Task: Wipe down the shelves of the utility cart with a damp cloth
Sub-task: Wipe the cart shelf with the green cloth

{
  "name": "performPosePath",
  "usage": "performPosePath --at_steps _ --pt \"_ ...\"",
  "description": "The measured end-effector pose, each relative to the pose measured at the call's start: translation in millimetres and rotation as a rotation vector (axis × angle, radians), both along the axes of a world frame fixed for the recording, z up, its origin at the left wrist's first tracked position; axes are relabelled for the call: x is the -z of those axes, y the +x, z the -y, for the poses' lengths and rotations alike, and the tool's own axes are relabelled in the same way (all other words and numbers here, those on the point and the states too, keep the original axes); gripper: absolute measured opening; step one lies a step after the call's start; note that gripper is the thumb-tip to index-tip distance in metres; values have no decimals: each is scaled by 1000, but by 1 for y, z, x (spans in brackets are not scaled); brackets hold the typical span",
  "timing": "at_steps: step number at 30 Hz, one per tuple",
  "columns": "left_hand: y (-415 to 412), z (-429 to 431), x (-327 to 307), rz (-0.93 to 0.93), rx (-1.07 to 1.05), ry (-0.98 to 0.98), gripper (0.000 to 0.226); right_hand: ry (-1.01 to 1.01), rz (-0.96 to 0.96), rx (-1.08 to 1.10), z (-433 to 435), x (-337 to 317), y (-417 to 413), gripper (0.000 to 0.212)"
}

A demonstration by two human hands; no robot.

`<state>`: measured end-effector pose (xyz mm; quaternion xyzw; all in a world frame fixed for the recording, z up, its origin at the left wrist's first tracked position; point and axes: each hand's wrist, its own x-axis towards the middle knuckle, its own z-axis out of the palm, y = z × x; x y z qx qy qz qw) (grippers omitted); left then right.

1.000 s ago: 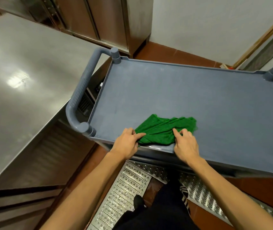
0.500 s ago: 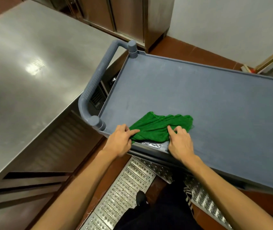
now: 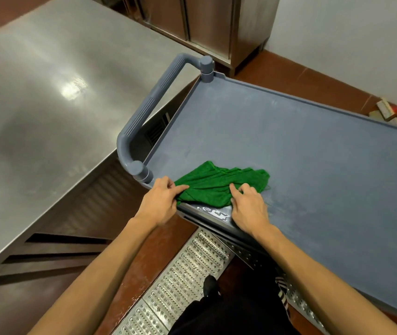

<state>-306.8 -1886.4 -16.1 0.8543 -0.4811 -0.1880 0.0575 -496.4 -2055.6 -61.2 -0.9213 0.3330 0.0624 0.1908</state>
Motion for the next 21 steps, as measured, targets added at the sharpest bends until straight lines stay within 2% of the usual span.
performPosePath --at_steps 11,21 --pt "24 -30 -3 70 -53 42 58 61 4 -70 -21 -3 38 49" --pt "7 -29 7 86 -17 1 54 35 115 -163 -24 -6 13 44"
